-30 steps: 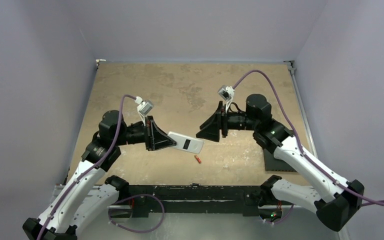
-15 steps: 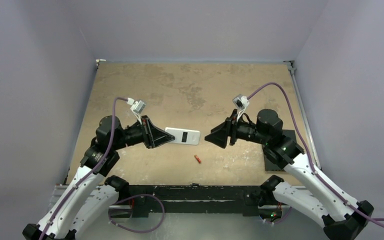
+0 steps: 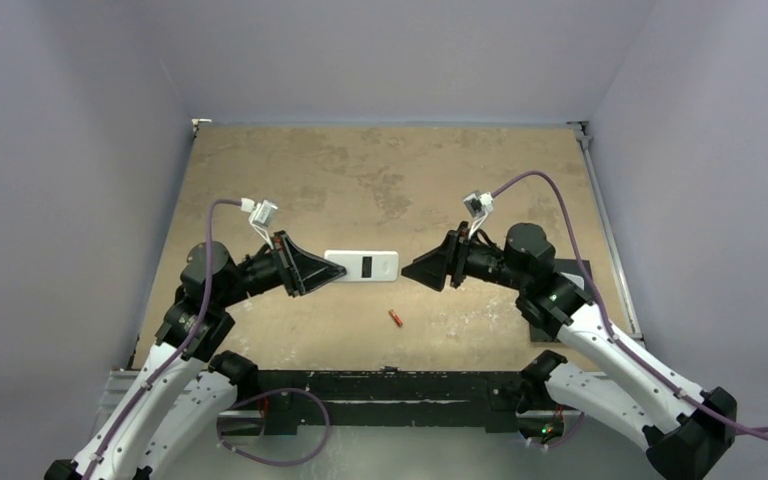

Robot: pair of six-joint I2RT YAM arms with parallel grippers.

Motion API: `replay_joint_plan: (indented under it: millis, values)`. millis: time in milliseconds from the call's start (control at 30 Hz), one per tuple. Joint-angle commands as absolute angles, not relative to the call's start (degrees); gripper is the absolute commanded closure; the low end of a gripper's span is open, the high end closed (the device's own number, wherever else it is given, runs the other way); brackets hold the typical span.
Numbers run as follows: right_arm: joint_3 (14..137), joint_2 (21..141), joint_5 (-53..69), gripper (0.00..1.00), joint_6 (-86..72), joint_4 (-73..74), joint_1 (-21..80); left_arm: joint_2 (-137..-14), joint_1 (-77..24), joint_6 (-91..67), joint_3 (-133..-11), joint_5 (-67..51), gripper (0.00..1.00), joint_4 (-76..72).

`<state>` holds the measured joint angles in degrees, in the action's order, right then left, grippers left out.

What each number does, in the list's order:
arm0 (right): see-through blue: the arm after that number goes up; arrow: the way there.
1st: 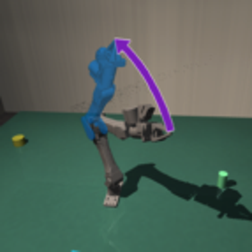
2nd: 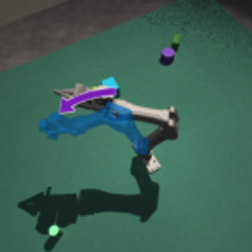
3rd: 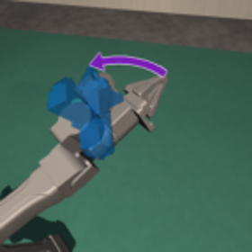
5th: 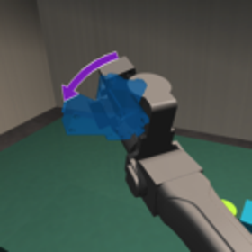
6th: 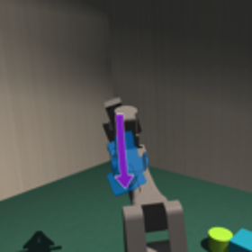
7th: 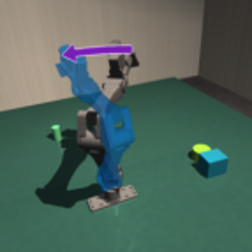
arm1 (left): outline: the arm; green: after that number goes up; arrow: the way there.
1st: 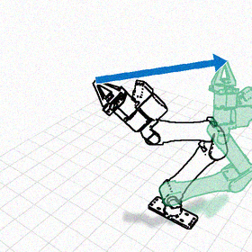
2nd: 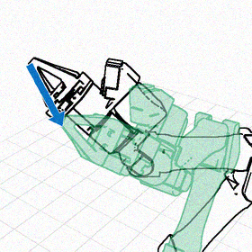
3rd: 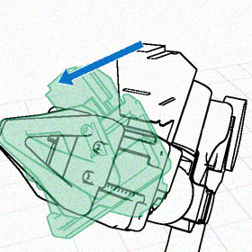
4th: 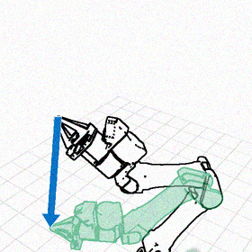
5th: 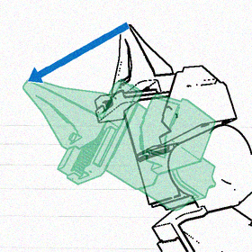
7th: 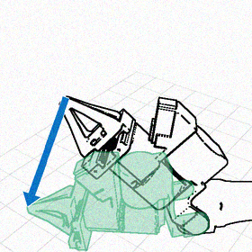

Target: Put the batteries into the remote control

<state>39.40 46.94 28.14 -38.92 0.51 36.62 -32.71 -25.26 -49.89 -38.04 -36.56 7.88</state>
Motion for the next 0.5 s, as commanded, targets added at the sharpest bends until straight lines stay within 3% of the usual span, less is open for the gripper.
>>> replay_joint_plan:
  millis: [0, 467]
  values:
    - [38.7, 48.0, 28.4, 0.34, -42.9, -8.1, 38.4, -32.2, -25.3, -52.3, -37.2, -35.7, 1.0, 3.8]
    - [40.3, 52.4, 23.4, 0.36, -44.1, -12.5, 43.9, -32.7, -25.3, -51.9, -37.1, -36.1, 1.0, 3.7]
